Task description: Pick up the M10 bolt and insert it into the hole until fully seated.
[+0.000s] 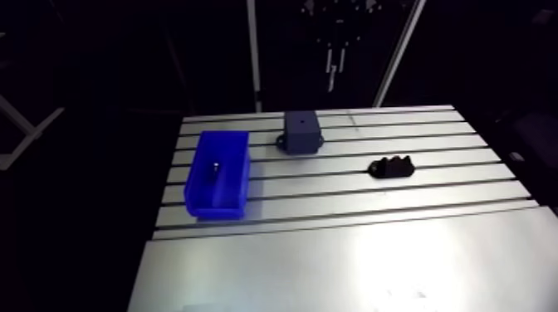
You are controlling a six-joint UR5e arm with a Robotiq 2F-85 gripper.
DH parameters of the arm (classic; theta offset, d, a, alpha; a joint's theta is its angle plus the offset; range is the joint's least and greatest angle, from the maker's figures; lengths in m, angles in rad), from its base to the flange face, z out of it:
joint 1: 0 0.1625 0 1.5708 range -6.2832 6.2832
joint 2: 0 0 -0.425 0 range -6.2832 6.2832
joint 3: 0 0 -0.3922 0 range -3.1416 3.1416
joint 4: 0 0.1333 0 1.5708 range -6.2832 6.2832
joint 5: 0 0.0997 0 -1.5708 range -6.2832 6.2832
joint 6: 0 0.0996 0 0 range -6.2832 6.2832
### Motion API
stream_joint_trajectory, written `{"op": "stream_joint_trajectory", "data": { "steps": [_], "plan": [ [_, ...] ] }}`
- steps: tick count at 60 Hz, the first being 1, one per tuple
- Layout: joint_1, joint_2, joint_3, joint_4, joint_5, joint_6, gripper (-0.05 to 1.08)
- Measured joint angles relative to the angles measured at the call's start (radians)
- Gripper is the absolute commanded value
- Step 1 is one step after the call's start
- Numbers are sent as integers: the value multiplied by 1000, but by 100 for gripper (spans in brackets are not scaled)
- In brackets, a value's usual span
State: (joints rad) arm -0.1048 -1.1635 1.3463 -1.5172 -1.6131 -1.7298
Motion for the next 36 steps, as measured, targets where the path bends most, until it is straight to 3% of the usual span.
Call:
{"op": "stream_joint_trajectory", "data": {
  "steps": [36],
  "plan": [
    [36,84,-49,-35,4,19,108]
  ]
}}
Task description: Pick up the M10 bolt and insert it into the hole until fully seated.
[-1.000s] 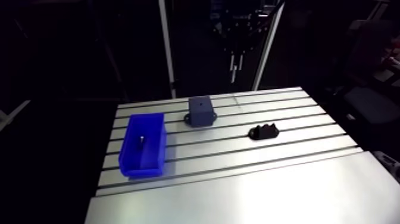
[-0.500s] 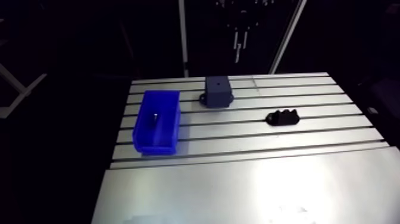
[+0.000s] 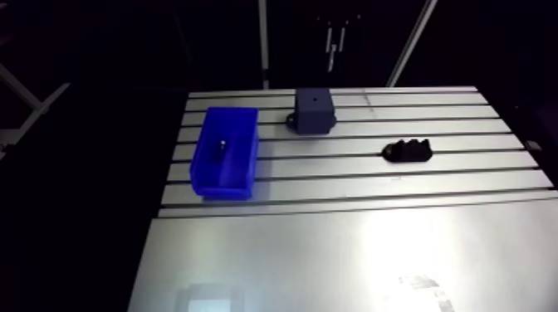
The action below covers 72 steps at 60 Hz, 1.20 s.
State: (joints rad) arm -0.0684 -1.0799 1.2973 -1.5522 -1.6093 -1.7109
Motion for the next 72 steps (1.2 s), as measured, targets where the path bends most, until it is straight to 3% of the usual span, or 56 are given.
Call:
{"op": "stream_joint_trajectory", "data": {
  "steps": [72],
  "plan": [
    [25,62,4,-77,2,12,108]
  ]
}}
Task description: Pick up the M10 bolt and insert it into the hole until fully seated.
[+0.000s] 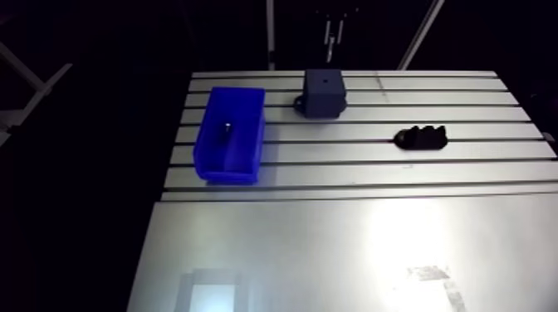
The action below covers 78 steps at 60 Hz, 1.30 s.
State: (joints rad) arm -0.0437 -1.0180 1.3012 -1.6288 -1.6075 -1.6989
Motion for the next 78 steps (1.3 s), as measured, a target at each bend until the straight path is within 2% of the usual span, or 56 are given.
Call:
{"op": "stream_joint_trajectory", "data": {
  "steps": [78],
  "plan": [
    [4,23,24,-5,-7,16,108]
  ]
}}
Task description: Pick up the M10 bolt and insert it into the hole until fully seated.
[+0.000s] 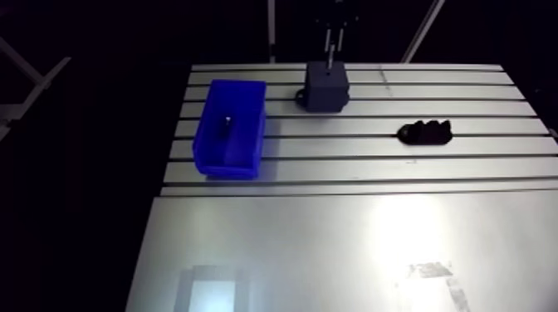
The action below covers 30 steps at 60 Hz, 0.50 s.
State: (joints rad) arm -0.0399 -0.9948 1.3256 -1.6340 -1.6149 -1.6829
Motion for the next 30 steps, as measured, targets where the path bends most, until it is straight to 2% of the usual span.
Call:
{"op": "stream_joint_trajectory", "data": {
  "steps": [30],
  "plan": [
    [0,2,10,-24,2,-1,108]
  ]
}}
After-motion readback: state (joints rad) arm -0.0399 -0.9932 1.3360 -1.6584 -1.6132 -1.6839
